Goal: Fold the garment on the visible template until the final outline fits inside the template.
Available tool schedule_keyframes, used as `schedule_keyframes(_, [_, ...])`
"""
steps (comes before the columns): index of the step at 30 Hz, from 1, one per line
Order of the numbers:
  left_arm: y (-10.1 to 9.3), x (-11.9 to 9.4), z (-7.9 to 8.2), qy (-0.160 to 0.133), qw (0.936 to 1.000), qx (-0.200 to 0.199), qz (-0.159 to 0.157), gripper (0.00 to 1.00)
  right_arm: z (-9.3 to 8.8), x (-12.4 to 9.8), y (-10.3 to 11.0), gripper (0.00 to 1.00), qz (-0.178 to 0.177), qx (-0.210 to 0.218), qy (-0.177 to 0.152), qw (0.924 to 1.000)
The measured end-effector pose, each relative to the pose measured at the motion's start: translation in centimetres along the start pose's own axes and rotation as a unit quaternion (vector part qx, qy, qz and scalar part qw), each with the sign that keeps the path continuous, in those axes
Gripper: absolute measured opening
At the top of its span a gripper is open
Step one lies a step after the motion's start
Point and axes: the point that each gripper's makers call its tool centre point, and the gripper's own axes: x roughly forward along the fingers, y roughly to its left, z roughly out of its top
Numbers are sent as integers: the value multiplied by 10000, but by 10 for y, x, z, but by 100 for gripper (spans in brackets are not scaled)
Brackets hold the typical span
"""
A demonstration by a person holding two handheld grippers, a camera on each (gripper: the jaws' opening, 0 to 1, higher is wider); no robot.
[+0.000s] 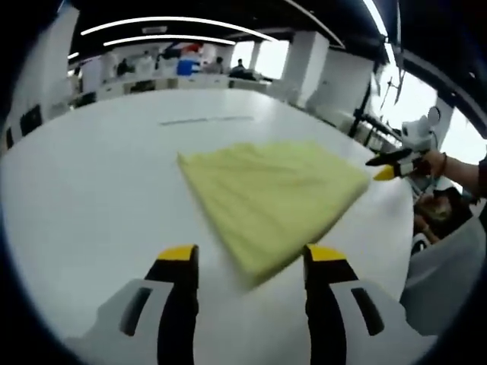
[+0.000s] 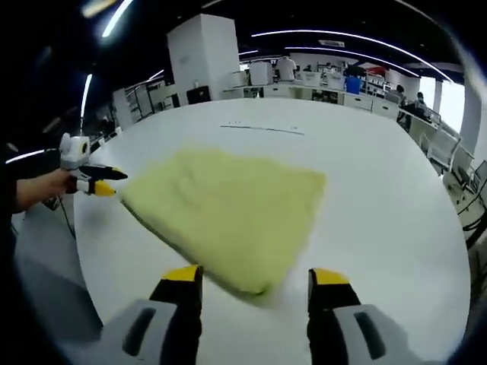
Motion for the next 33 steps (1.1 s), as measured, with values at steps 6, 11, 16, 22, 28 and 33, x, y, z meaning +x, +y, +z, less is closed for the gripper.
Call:
schedule_keyframes(6, [-3,4,-5,78,9999,11,-65,43,-17,3,-3,28,-138,-171,141,9997])
schedule_keyframes(11, [-6,7,-9,91,9996,-211,-161,32,-15,3,-7,14,-169,-82,-35,9998])
schedule_keyframes(16, [-8,10,-10,146,9995,-229,-183,25,-14,4,-4,6,-82,-135,-64,9999])
schedule_keyframes(22, [-12,12,-13,226,9993,-190,-248,17,-15,4,-3,0,-24,-331,-23,9994])
schedule_keyframes(28, [-8,10,-16,319,9993,-115,-172,9,-11,-4,-11,0,-129,-421,11,9990])
schedule_keyframes(33, [-6,7,-21,415,9989,-132,-179,6,-5,-11,-13,0,-109,-602,15,9981])
